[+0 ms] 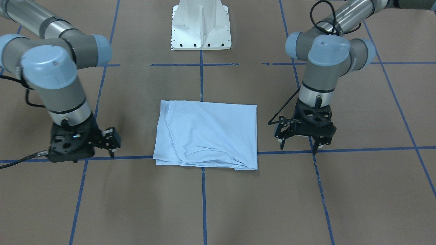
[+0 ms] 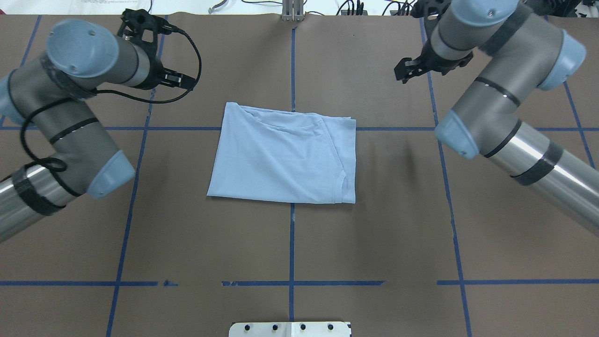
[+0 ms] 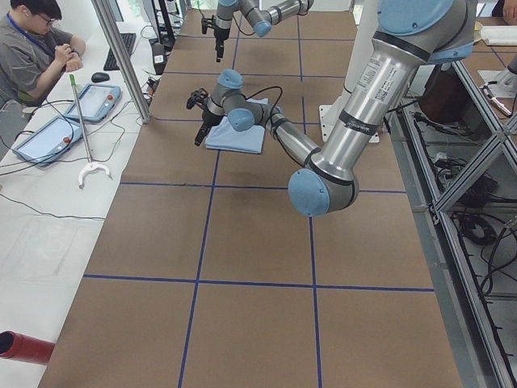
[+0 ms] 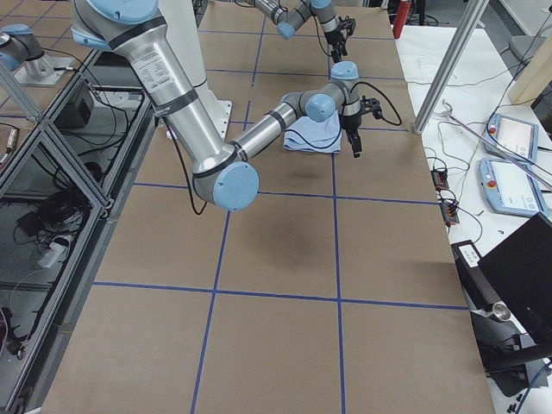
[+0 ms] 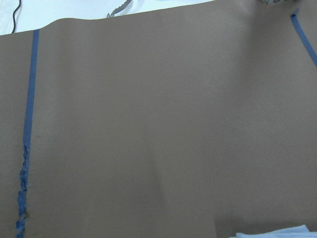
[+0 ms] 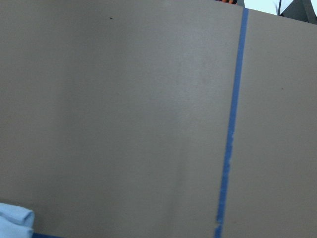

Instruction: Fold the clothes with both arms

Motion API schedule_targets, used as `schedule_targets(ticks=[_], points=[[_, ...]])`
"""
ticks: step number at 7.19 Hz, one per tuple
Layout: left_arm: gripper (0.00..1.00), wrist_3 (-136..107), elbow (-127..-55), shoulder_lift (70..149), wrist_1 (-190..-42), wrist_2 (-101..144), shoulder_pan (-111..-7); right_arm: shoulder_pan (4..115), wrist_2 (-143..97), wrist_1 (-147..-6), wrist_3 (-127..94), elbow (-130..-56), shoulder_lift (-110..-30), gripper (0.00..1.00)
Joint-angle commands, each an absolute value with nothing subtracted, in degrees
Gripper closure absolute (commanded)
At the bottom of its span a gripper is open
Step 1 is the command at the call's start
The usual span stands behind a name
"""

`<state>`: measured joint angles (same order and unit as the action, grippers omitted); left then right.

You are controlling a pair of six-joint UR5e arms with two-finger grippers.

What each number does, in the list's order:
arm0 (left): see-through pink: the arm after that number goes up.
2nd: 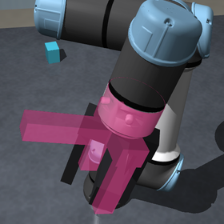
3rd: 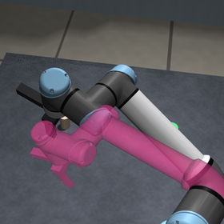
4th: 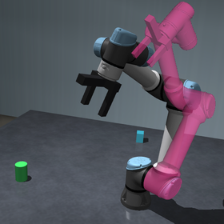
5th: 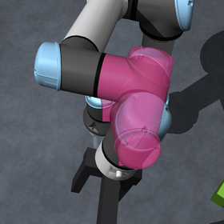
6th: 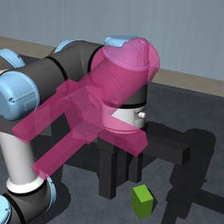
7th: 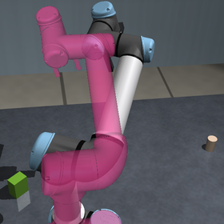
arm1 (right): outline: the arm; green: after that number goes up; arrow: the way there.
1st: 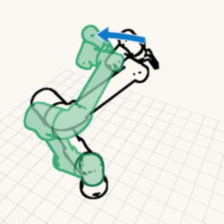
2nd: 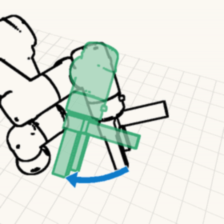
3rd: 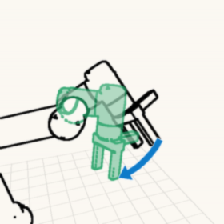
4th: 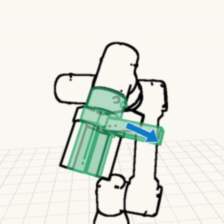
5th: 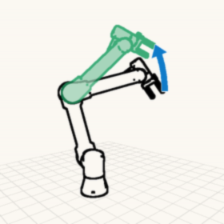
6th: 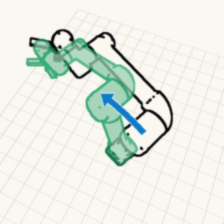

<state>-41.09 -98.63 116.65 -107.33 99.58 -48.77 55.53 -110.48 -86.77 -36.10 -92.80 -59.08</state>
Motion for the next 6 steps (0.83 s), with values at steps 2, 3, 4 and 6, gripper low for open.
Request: schedule_targets(ticks=[2,3,4,6], points=[[0.00,-18.6,-115.1,97.4,-103.6,111.7,-64.1,75.8,-122.6,-87.9,-4.1,-94.8,-74.0,0.00],[0.00,-6.5,-114.9,93.1,-103.5,116.4,-72.7,81.9,-125.5,-89.1,2.1,-94.7,-78.7,0.00],[0.00,1.2,-114.2,89.7,-101.9,119.7,-81.1,86.3,-126.8,-90.9,9.2,-94.7,-84.1,0.00],[0.00,1.1,-110.8,86.2,-94.3,122.8,-85.1,88.8,-126.2,-90.8,13.1,-94.9,-94.3,0.00]])
